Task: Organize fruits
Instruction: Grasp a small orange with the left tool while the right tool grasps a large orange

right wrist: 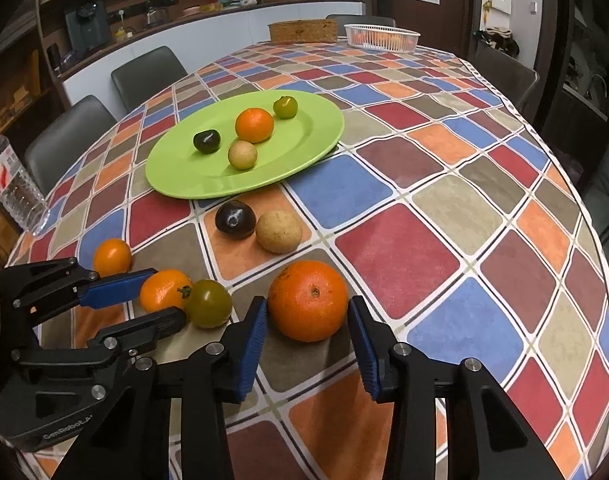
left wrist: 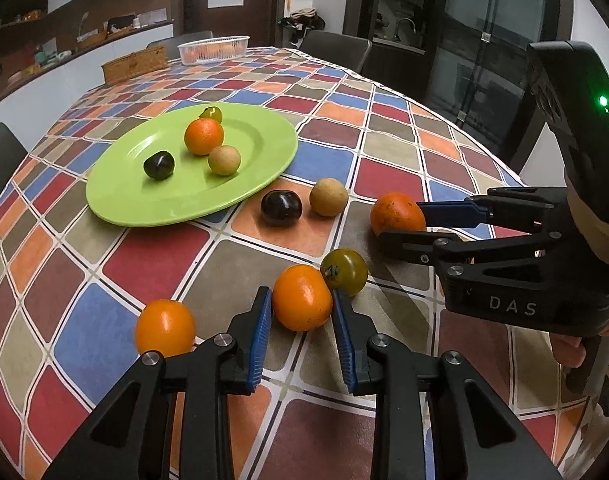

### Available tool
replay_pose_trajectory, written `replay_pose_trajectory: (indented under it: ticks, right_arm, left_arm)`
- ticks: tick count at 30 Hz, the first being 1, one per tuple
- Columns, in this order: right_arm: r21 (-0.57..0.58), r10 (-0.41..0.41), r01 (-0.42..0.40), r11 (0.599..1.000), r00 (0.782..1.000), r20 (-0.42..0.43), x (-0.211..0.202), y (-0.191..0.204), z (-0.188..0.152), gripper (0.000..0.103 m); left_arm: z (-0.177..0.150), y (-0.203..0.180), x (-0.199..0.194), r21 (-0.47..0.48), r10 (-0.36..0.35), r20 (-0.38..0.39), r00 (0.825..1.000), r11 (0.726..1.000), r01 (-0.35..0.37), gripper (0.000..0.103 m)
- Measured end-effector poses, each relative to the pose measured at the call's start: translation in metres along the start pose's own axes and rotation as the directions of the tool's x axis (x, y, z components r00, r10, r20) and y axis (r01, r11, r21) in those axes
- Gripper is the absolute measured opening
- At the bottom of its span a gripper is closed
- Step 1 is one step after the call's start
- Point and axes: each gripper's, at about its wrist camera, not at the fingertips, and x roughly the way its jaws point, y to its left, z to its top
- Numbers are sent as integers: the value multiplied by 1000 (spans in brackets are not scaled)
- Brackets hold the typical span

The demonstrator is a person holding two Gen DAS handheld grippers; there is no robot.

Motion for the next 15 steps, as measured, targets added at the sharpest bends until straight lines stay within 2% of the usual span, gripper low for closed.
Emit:
replay_pose_trajectory:
  ticks: [15]
  right_arm:
    - [-18,22,-21,1000,997,69,-31,12,0,41]
  left_arm:
    - [4,-3,-33,-18,15,68,998,1000,-13,30]
